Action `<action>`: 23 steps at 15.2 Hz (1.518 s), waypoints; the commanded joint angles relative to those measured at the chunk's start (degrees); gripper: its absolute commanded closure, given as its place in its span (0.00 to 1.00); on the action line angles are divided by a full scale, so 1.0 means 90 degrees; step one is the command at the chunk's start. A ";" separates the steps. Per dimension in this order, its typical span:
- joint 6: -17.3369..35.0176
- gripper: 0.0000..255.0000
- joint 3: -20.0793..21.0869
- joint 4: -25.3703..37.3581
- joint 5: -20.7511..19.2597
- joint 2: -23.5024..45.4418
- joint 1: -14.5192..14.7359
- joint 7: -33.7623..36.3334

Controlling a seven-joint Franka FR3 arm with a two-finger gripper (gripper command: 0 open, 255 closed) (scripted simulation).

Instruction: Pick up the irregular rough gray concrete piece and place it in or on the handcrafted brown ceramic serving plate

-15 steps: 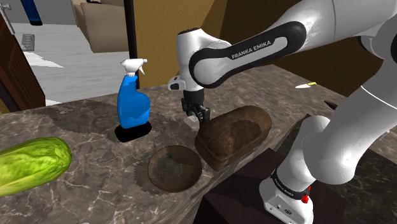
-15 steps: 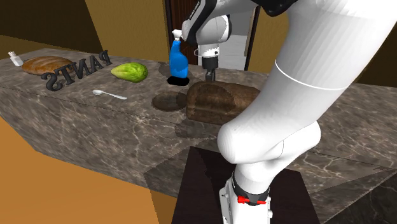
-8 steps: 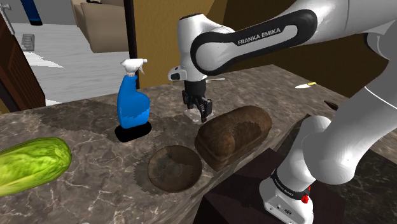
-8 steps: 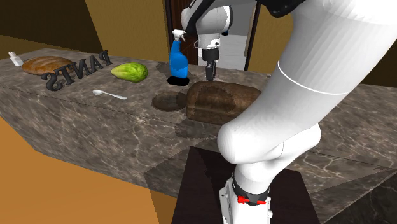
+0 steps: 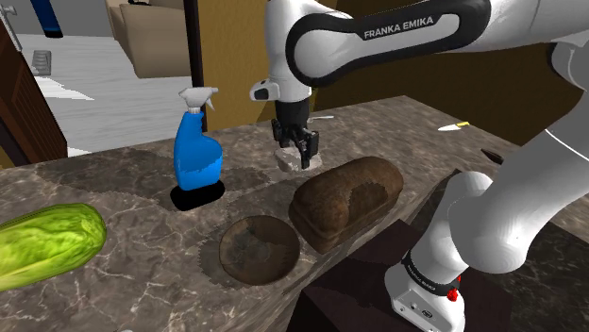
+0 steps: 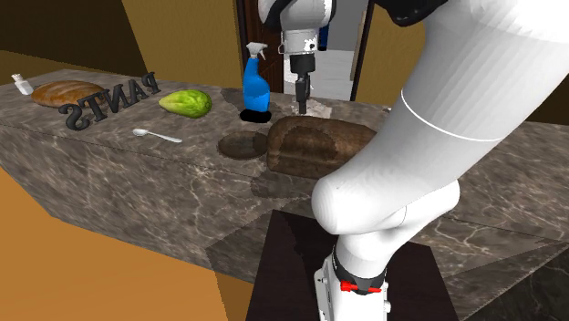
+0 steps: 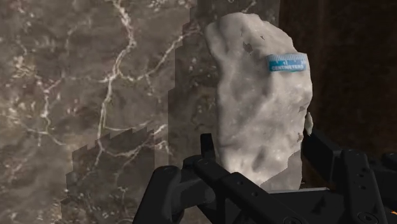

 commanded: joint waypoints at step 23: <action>0.0010 1.00 0.1567 0.0828 0.0736 0.0756 0.1140 0.2482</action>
